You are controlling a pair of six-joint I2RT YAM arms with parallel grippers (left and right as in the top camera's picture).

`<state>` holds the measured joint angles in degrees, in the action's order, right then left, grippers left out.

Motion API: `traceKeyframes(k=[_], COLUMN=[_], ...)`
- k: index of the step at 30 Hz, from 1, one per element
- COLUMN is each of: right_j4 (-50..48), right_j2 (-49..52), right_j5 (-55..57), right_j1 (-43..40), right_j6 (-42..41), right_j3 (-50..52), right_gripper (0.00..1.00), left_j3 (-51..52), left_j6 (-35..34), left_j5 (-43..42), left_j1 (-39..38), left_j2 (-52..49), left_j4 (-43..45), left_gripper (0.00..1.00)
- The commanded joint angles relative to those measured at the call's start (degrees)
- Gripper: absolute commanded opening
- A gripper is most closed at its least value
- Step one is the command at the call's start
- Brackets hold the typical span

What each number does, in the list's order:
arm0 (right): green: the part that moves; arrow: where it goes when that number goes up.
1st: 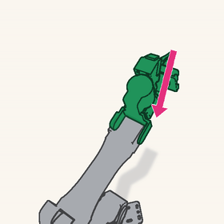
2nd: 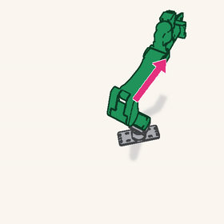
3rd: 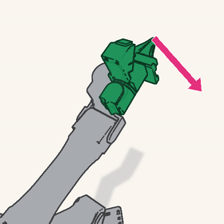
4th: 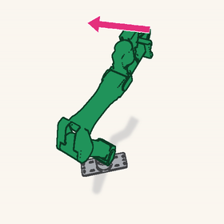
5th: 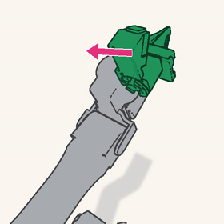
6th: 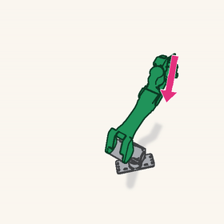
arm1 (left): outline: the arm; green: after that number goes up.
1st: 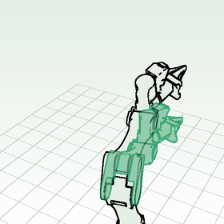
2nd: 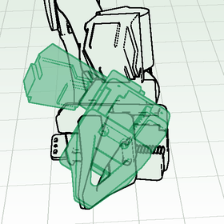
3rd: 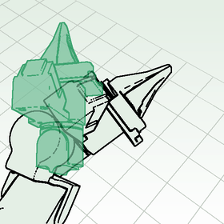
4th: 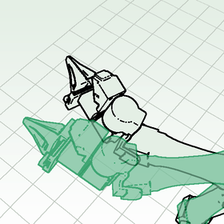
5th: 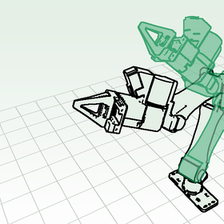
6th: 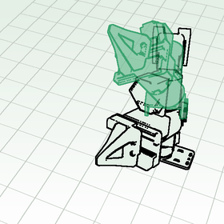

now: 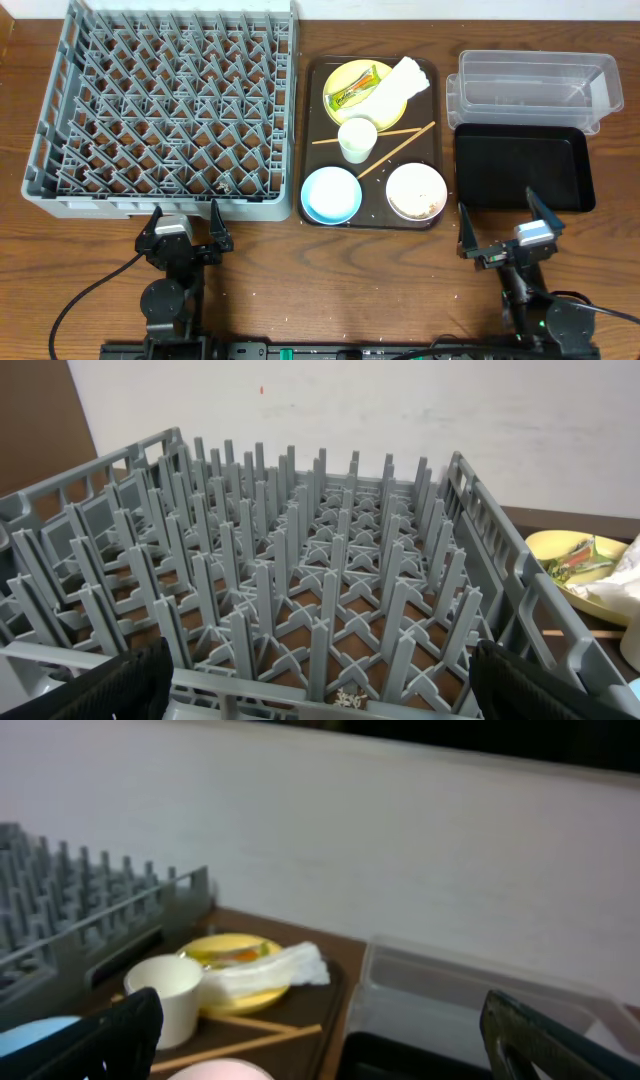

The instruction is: Sort waste into correct bins and load items into the dishwasher

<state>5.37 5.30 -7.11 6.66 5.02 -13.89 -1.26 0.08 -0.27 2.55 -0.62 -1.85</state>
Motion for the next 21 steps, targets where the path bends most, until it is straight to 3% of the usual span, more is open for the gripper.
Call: traceKeyframes(k=[1, 11, 15, 21], right_j4=[2.8, 12.2, 21.0, 39.0], right_j2=[5.4, 32.5, 47.7, 67.3], right_j5=[-2.2, -14.3, -22.0, -24.6], right_j1=[0.4, 0.4, 0.4, 0.5], right_j6=[-1.8, -1.9, -2.8, -2.9], right_j3=[-6.8, -30.1, -45.1, -68.1], right_gripper=[0.99, 0.99, 0.99, 0.99], left_j3=[1.0, 1.0, 1.0, 1.0], left_j6=[0.7, 0.7, 0.7, 0.7], left_j5=[0.9, 0.9, 0.9, 0.9], left_j1=[-0.2, -0.2, -0.2, -0.2], left_j2=[0.4, 0.4, 0.4, 0.4], left_j4=[-2.3, -2.3, -2.3, -2.3], left_gripper=[0.96, 0.96, 0.96, 0.96])
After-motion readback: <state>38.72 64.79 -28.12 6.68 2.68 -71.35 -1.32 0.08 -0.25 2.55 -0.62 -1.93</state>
